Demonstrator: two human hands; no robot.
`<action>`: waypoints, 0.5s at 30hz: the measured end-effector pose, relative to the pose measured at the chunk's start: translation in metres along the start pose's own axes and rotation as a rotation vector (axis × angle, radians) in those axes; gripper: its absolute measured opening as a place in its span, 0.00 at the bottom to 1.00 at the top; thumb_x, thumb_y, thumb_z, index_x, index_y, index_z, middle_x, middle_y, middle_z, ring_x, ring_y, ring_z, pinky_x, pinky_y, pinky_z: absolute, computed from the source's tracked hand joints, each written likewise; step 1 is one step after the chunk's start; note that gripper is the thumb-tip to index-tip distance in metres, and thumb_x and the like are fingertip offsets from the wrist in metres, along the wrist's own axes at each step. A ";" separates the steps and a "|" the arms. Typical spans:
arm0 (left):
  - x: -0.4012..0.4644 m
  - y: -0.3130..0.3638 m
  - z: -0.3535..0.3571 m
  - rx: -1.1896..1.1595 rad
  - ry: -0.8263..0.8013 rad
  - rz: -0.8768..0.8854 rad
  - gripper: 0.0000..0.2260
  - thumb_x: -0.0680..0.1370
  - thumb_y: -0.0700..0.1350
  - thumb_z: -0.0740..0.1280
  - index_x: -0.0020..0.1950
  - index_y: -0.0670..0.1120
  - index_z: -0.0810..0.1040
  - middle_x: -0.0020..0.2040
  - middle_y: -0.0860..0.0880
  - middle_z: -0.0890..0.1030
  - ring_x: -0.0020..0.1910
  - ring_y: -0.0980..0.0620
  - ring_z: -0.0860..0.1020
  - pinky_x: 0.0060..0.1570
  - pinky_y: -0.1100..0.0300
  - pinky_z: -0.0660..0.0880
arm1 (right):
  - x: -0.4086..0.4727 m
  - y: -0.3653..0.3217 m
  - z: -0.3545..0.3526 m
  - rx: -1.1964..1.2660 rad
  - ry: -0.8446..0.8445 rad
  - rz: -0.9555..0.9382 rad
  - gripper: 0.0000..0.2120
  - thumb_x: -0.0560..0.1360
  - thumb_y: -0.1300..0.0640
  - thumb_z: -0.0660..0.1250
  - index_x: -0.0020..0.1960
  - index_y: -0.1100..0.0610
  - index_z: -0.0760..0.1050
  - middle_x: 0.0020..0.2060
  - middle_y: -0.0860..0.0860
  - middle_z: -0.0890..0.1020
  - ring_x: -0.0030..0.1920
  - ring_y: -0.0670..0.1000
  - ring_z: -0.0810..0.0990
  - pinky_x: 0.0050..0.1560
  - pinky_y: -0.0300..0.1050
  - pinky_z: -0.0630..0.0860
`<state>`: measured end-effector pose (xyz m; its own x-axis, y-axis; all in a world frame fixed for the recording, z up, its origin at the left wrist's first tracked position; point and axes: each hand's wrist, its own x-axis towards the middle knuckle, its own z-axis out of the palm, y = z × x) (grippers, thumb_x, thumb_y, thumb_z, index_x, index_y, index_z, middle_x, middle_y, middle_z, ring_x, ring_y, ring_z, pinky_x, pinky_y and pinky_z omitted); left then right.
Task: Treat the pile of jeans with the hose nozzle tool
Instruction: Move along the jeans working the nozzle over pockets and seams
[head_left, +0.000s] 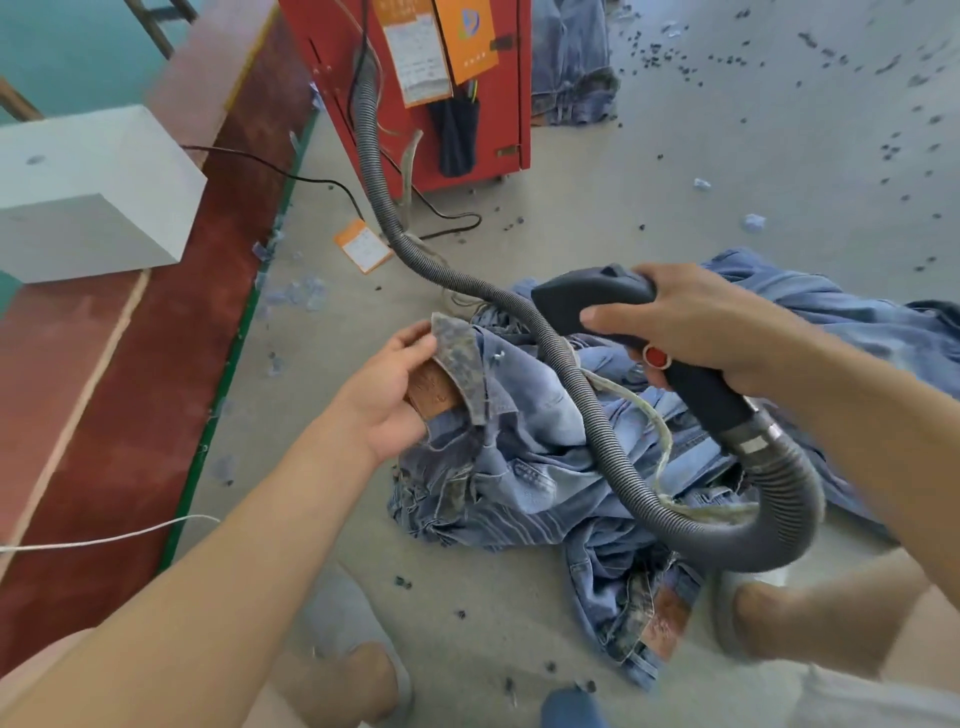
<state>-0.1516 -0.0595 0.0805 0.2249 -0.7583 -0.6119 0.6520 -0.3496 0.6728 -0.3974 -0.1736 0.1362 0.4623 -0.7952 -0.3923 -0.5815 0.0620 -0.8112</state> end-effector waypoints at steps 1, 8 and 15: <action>0.001 0.006 -0.001 -0.036 0.029 0.028 0.09 0.86 0.37 0.59 0.64 0.48 0.70 0.52 0.43 0.83 0.48 0.45 0.83 0.46 0.45 0.84 | -0.002 0.001 -0.004 -0.039 -0.031 -0.010 0.11 0.75 0.45 0.76 0.49 0.51 0.79 0.30 0.52 0.80 0.26 0.52 0.77 0.30 0.46 0.78; -0.006 0.022 0.002 0.024 -0.086 -0.030 0.23 0.81 0.32 0.59 0.76 0.27 0.63 0.64 0.32 0.77 0.59 0.38 0.81 0.53 0.50 0.84 | -0.012 0.013 0.008 -0.338 -0.177 -0.071 0.10 0.75 0.45 0.75 0.44 0.45 0.75 0.27 0.48 0.80 0.24 0.51 0.80 0.27 0.45 0.79; 0.009 0.026 -0.006 0.356 0.057 0.147 0.32 0.85 0.40 0.64 0.83 0.52 0.49 0.67 0.38 0.78 0.51 0.46 0.86 0.47 0.46 0.84 | -0.014 0.007 0.005 -0.432 -0.166 -0.148 0.09 0.75 0.42 0.73 0.43 0.40 0.73 0.27 0.44 0.81 0.24 0.52 0.82 0.26 0.41 0.77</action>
<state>-0.1286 -0.0718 0.0898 0.3439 -0.7859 -0.5138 0.3203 -0.4162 0.8510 -0.4040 -0.1591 0.1337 0.6411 -0.6676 -0.3785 -0.7100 -0.3286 -0.6229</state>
